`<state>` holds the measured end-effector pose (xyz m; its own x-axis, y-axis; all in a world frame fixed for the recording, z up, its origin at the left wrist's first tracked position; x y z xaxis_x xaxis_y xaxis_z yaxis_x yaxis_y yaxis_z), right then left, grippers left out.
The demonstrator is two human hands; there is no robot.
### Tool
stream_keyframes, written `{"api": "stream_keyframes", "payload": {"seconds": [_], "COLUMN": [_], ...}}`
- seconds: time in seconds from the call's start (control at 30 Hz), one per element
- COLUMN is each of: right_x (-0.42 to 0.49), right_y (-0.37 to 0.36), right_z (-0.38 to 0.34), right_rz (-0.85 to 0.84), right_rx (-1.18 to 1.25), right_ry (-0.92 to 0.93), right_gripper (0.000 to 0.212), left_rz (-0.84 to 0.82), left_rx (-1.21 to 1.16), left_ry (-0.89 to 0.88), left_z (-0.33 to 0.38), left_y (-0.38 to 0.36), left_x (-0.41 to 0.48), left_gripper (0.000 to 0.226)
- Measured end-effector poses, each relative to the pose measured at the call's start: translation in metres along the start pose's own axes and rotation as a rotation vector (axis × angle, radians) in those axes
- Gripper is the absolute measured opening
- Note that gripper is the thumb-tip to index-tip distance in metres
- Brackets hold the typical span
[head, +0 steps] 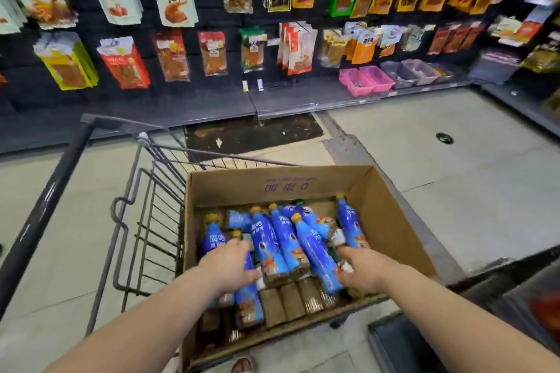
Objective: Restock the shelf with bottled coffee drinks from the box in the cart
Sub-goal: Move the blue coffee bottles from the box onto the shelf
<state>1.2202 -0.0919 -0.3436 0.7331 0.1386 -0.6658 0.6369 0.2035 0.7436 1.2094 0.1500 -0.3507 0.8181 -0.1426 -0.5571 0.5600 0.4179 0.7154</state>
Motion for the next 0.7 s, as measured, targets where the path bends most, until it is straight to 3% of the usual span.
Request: {"api": "stream_keyframes", "payload": {"seconds": [0.37,0.53,0.7], "right_x": [0.064,0.104,0.138], "right_y": [-0.018,-0.023,-0.043], "right_z": [0.022,0.023,0.025], "right_rz": [-0.13,-0.144,-0.177], "right_rx": [0.054,0.118,0.179], "right_ry": [-0.031,-0.004,-0.003], "right_gripper": [0.045,0.05,0.062], "left_rz": [-0.127,-0.154,-0.031], "left_rx": [-0.084,-0.269,-0.535], "left_ry": [0.073,0.211,0.385], "left_z": [0.001,-0.003,-0.008], "left_y": [-0.02,-0.036,-0.049], "left_x": [0.063,0.088,0.116], "left_gripper": [0.07,0.067,0.068]}}
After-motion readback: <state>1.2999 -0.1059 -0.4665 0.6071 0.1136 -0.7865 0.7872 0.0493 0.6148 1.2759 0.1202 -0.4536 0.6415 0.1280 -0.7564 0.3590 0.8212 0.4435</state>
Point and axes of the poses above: each hand's wrist, its own x-axis towards the middle knuckle, its own y-axis out of the back of the hand, z = x × y, the point moved 9 cm from there along x, towards the middle knuckle, and after that the axes turned 14 degrees about -x, right-handed, at the moved point
